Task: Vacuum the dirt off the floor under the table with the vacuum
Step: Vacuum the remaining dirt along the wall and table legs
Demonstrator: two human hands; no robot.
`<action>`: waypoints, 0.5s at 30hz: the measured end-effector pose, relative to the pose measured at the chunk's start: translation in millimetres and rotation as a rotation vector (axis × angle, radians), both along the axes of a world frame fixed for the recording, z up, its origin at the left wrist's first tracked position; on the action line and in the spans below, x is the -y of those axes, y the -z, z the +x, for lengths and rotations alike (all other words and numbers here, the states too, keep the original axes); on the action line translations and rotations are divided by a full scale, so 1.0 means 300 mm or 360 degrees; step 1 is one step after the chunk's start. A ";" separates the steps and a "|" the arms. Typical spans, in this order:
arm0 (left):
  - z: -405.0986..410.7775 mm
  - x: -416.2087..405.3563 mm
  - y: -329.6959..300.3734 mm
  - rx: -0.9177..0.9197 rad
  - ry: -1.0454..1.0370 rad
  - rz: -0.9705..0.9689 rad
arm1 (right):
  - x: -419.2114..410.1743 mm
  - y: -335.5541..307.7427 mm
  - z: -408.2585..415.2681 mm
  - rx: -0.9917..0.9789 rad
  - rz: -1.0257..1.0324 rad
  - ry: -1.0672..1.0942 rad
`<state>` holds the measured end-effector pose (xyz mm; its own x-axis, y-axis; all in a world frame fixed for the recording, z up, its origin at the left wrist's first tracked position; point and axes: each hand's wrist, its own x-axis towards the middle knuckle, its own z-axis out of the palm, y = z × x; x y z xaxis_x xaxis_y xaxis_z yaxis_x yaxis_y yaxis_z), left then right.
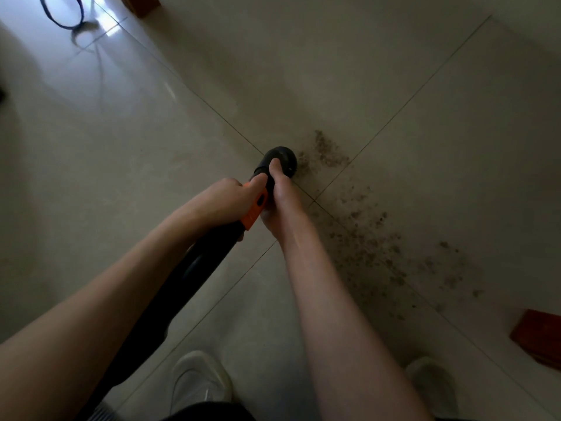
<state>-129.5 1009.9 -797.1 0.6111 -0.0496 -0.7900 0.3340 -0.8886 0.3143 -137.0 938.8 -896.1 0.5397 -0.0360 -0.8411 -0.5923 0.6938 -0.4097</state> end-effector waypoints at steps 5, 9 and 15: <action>0.026 0.026 -0.010 0.0013 0.0102 0.0075 | 0.021 0.002 0.021 0.0020 0.0056 0.0003; 0.042 0.033 -0.011 0.0089 0.0118 0.0082 | 0.037 0.001 0.043 0.0093 0.0115 0.0020; 0.059 0.061 -0.001 0.0074 0.0118 0.0092 | 0.057 0.014 0.052 0.0124 0.0171 0.0055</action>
<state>-111.9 991.7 -796.7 0.6436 -0.0509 -0.7637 0.2532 -0.9275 0.2752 -121.3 921.5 -900.4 0.6034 0.0323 -0.7968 -0.5364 0.7558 -0.3756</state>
